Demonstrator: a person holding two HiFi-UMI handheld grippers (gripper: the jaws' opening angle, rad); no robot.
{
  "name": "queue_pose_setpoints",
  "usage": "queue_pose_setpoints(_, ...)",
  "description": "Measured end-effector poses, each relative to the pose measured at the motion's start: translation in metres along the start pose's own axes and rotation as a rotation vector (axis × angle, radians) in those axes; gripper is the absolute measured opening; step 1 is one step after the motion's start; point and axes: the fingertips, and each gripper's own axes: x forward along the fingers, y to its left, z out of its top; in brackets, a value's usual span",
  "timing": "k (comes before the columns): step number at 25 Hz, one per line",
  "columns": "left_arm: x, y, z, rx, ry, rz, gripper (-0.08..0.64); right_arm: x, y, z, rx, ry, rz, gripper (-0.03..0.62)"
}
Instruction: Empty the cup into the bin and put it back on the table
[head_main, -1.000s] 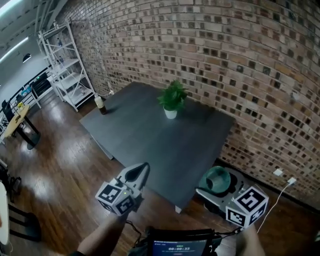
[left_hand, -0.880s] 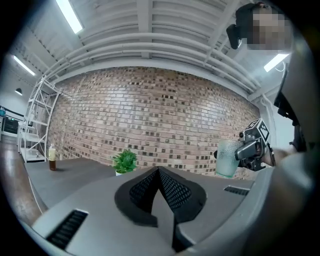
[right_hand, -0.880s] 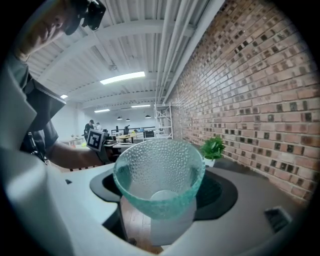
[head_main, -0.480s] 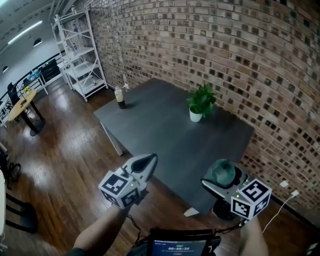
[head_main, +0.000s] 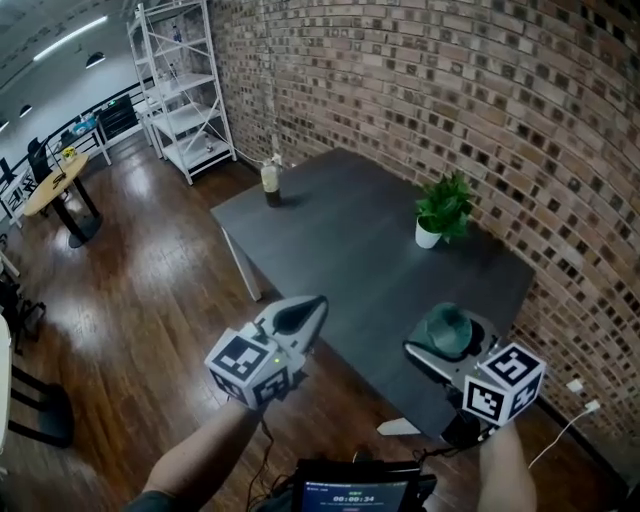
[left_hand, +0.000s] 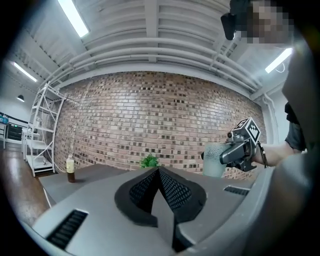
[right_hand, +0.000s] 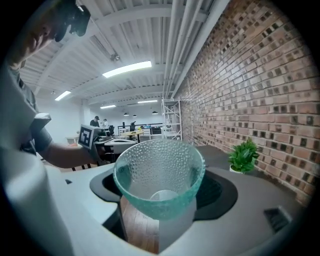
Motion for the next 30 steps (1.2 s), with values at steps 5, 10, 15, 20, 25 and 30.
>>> queue_pose_setpoints(5, 0.007, 0.020, -0.015, -0.021, 0.024, 0.033, 0.002, 0.050, -0.002, -0.010, 0.000, 0.037, 0.059, 0.402)
queue_pose_setpoints(10, 0.014, 0.047, -0.030, -0.043, 0.049, 0.094, 0.002, 0.094, -0.011, -0.020, 0.008, 0.057, 0.121, 0.402)
queue_pose_setpoints(15, 0.024, 0.077, -0.039, -0.033, 0.082, 0.151, 0.002, 0.137, -0.022, -0.028, 0.026, 0.068, 0.169, 0.402)
queue_pose_setpoints(20, 0.042, 0.090, -0.055, 0.004, 0.110, 0.138, 0.002, 0.180, -0.038, -0.043, 0.047, 0.117, 0.169, 0.402)
queue_pose_setpoints(25, 0.041, 0.122, -0.077, -0.047, 0.105, 0.198, 0.002, 0.216, -0.043, -0.056, 0.054, 0.122, 0.176, 0.402)
queue_pose_setpoints(30, 0.048, 0.153, -0.100, -0.053, 0.120, 0.206, 0.002, 0.251, -0.052, -0.073, 0.054, 0.161, 0.149, 0.402)
